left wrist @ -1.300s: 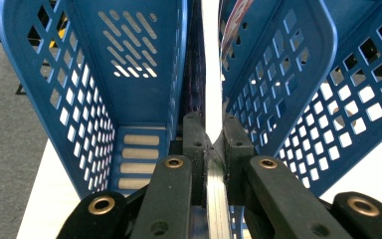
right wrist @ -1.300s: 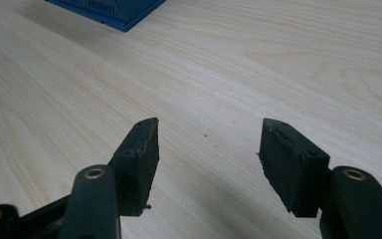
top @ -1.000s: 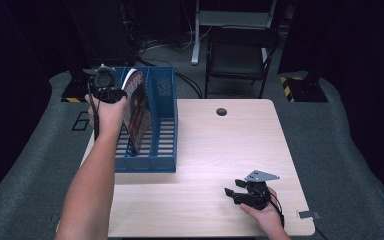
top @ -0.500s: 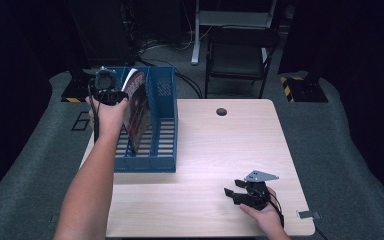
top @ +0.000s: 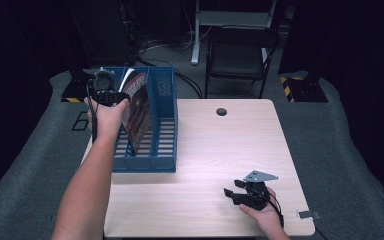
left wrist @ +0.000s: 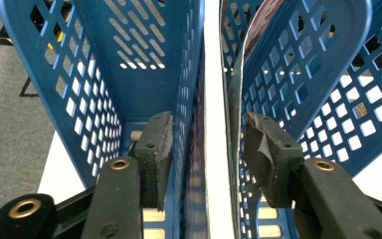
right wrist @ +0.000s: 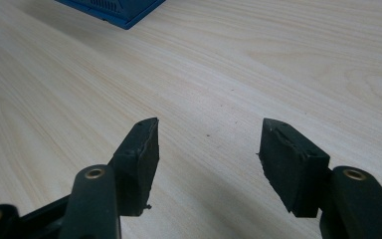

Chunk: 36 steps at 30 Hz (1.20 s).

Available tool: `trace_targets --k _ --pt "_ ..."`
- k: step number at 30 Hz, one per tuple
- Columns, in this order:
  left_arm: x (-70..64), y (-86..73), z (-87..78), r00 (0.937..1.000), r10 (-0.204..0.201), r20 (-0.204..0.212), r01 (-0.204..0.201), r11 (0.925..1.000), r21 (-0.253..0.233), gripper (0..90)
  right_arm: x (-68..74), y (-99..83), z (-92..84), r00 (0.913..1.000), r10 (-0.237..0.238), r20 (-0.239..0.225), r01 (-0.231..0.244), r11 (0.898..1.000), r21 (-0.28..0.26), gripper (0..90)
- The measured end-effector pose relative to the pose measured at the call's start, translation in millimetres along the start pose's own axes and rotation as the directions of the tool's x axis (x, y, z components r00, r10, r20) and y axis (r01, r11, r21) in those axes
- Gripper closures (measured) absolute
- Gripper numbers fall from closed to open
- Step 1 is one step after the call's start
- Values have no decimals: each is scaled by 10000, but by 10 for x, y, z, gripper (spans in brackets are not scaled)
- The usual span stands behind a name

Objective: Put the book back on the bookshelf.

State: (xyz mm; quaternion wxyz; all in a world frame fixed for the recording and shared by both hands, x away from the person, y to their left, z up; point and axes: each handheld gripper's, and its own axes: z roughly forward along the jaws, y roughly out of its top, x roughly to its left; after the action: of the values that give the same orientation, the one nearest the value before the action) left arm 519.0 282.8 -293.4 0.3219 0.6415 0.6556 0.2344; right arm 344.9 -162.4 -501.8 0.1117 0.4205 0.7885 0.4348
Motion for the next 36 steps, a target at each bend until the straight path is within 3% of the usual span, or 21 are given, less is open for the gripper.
trace_targets --k 1,11,22,36 --pt "4 -1 -2 10000 -28 23 28 10000 -10 520 -10 1 -2 9999 -161 -51 161 9998 76 404" --pt "51 0 -39 9993 -206 298 204 9998 71 456 0 1 11 9998 -160 -90 161 9998 96 404" --pt "78 4 -60 9992 -130 382 116 9993 354 436 6 -1 19 9999 -131 -84 132 9998 125 403" --pt "136 21 -180 9985 6 539 -13 9999 118 411 3 1 31 9999 -130 -29 130 9998 162 401"
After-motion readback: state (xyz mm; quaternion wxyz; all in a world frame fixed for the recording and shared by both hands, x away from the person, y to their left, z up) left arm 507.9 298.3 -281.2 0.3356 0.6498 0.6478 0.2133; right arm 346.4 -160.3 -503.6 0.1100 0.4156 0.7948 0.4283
